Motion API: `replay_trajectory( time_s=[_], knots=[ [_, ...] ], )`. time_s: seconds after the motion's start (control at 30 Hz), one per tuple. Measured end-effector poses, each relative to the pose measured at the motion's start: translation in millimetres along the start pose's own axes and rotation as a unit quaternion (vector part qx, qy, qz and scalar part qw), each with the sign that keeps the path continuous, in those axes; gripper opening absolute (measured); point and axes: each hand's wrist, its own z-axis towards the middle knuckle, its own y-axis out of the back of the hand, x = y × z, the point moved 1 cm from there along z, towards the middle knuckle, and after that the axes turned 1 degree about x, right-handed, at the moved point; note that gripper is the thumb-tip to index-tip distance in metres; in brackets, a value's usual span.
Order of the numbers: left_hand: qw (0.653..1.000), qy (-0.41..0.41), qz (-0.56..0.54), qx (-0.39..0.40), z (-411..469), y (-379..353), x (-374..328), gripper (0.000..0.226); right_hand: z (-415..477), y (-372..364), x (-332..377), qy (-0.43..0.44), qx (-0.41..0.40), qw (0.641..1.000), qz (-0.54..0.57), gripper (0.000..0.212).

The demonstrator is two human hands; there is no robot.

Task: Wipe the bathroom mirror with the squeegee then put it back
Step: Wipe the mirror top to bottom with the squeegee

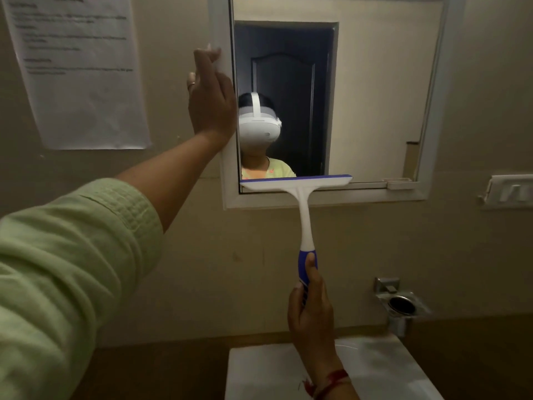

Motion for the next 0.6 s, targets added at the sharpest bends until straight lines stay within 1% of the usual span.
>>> replay_trajectory(
  time_s=[0.37,0.43,0.5,0.6],
  knots=[
    [1.000,0.001,0.018,0.015,-3,8,-8,0.035,-7,12,2,-0.022,0.020,1.000,-0.002,0.054],
    [1.000,0.001,0.023,0.019,-2,8,-8,0.037,-6,13,3,-0.025,0.023,0.999,0.006,0.050],
    [1.000,0.004,0.024,0.016,-1,7,-8,0.036,-5,15,5,-0.026,0.008,0.999,0.035,0.047],
    [1.000,-0.005,0.017,0.010,1,5,-6,0.035,6,22,16,-0.022,-0.054,0.993,0.100,0.047]
  ],
)
